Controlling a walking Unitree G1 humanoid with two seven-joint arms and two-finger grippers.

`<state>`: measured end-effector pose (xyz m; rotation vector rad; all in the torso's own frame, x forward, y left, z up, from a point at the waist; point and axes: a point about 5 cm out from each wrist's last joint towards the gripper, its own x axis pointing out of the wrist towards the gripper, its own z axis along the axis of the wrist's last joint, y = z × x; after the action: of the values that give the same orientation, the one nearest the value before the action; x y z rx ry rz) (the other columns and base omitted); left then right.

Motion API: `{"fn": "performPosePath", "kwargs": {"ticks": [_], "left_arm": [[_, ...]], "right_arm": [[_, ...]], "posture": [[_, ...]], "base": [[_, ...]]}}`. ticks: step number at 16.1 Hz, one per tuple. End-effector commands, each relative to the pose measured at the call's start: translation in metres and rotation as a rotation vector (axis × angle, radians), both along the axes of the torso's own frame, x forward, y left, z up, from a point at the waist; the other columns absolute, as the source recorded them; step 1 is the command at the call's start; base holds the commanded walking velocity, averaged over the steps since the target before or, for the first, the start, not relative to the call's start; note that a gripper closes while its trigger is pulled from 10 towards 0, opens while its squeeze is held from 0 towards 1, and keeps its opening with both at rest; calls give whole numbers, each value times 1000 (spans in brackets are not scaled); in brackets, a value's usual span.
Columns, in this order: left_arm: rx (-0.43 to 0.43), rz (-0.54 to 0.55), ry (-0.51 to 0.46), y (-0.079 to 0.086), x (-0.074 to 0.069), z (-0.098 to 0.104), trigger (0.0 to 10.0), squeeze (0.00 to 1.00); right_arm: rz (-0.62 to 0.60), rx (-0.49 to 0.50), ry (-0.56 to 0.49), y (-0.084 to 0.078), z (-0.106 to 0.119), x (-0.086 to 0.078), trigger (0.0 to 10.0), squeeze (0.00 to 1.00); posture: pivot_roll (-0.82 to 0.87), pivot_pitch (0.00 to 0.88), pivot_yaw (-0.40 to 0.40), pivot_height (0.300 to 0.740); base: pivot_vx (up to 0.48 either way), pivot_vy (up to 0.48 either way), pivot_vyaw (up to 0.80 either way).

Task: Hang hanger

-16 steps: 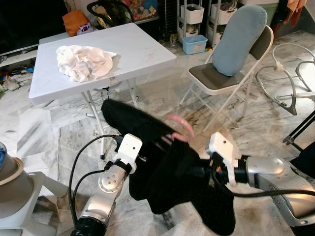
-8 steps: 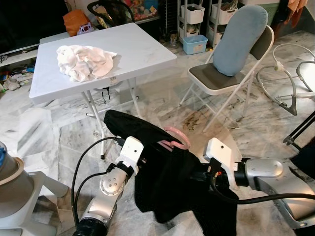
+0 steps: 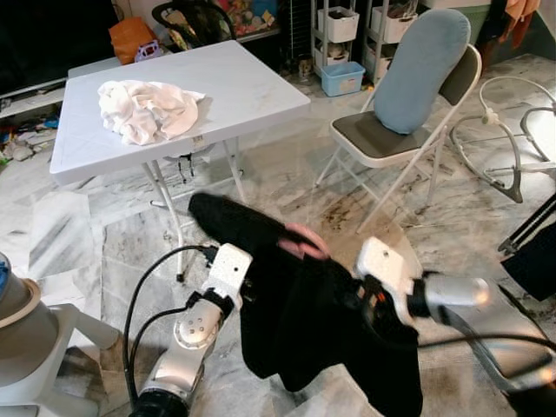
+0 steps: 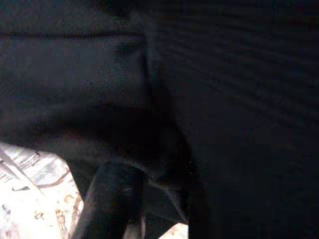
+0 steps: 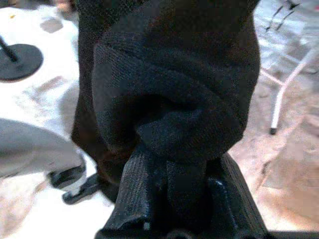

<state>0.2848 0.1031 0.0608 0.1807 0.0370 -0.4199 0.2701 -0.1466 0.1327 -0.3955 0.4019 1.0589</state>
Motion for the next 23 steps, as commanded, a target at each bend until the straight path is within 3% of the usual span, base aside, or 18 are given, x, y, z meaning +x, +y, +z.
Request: {"fn": "performPosePath", "kwargs": {"ticks": [1,3,6,12,13,14,15,16,18,19,20,21,23], "left_arm": [[-3,5,-9,1,-1,3,0,0],[-13,-8,-5,-3,-4,3,0,0],[-11,3,1,0,-4,4,0,0],[43,120,-12,25,7,9,0,0],[40,110,-6,22,8,9,0,0],[31,86,-15,15,8,11,4980,0],[-18,25,-39,1,7,18,10000,333],[-55,-23,-60,-9,3,24,10000,1000],[-48,-42,-93,-15,-1,26,10000,1000],[-45,-51,-109,-18,-13,22,10000,1000],[13,-32,-130,-15,-17,17,10000,1000],[83,-5,-171,-9,-17,17,10000,1000],[140,52,-225,0,-10,21,10000,1000]], "right_arm": [[-27,17,-95,7,11,12,10000,0],[-99,32,-198,16,17,28,10000,0],[-137,14,-267,15,22,38,10000,0],[-79,-91,-266,-9,8,29,10000,0],[-70,-83,-264,-8,9,29,10000,0],[-51,-61,-262,-4,11,28,10000,0],[-32,-29,-259,3,14,28,10000,0],[-34,-18,-263,5,15,29,10000,0],[-25,-1,-258,8,15,30,10000,0],[-32,36,-255,15,17,34,10000,0],[-13,73,-234,21,21,33,10000,0],[19,89,-220,23,24,30,10000,0],[52,81,-206,21,26,25,10000,0]], "posture": [[-140,0,67,740],[-129,0,63,740],[-131,0,64,740],[-139,0,67,740],[-141,0,67,740],[-142,0,69,740],[-138,0,65,740],[-138,0,65,740],[-127,0,61,740],[-121,0,60,740],[-119,0,58,740],[-117,0,58,740],[-119,0,59,740]], "base": [[0,0,0],[0,0,0],[0,0,0],[0,0,0],[0,0,0],[0,0,0],[0,0,0],[0,0,0],[0,0,0],[0,0,0],[0,0,0],[0,0,0],[0,0,0]]}}
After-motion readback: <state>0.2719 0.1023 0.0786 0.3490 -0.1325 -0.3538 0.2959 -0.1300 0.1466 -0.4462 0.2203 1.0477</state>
